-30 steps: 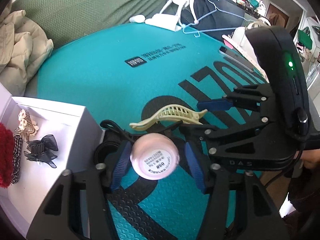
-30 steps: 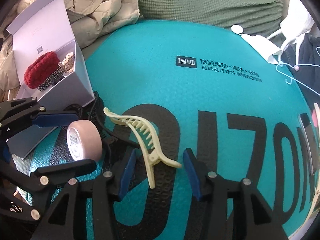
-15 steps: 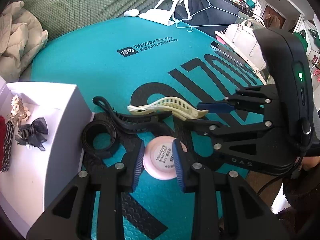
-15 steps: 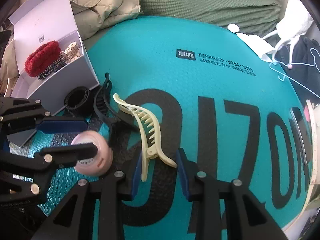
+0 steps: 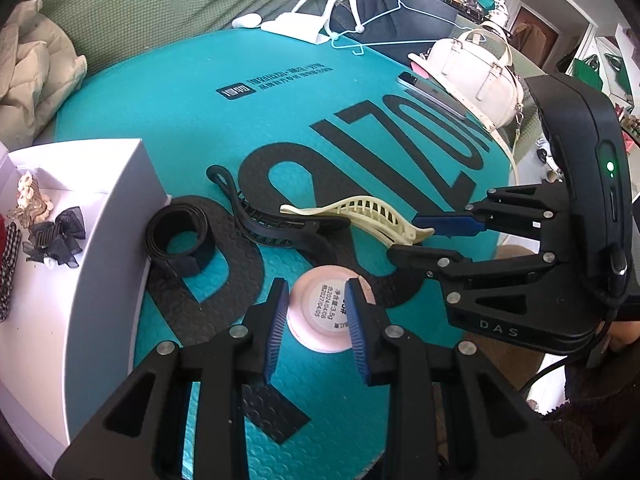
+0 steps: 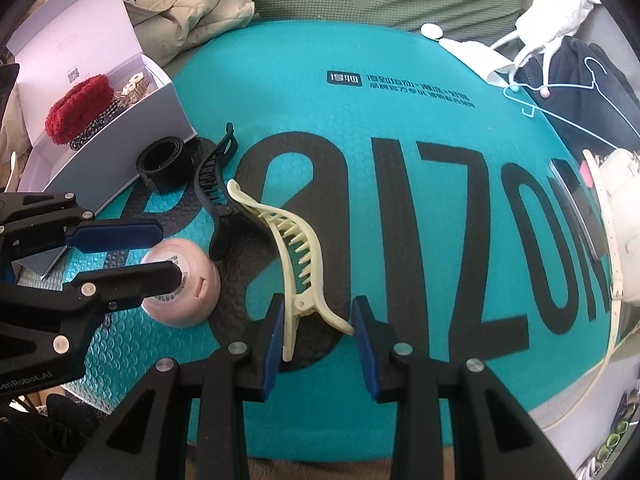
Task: Organize objects
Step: 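Grasp the pink round compact with the left tool while the right tool grasps the cream claw clip, then lift the pink compact with the left tool while the right tool carries the cream claw clip to the box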
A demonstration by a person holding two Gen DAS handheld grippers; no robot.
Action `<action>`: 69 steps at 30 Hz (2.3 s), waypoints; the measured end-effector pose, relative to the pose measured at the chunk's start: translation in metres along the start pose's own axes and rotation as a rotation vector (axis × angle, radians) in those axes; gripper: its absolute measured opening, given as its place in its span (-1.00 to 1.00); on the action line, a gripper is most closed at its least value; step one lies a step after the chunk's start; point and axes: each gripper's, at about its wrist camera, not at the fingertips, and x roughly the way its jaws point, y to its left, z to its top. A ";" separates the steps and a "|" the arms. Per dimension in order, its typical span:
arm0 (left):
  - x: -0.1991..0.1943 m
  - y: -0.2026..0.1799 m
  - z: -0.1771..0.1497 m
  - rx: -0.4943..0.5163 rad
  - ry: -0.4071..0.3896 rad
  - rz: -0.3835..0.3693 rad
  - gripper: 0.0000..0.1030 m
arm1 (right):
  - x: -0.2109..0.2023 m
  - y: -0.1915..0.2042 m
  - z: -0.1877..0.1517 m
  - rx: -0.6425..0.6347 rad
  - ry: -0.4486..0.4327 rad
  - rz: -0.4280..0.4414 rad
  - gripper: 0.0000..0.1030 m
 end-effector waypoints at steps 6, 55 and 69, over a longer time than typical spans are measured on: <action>-0.007 -0.005 -0.008 0.005 0.016 -0.016 -0.47 | -0.008 0.005 -0.013 0.020 0.018 0.013 -0.34; -0.016 -0.002 -0.017 0.037 -0.014 0.009 -0.05 | -0.011 -0.006 -0.019 0.117 -0.078 -0.007 -0.57; -0.047 -0.002 -0.014 0.039 -0.047 0.054 -0.05 | -0.016 -0.003 -0.020 0.116 -0.108 0.035 -0.64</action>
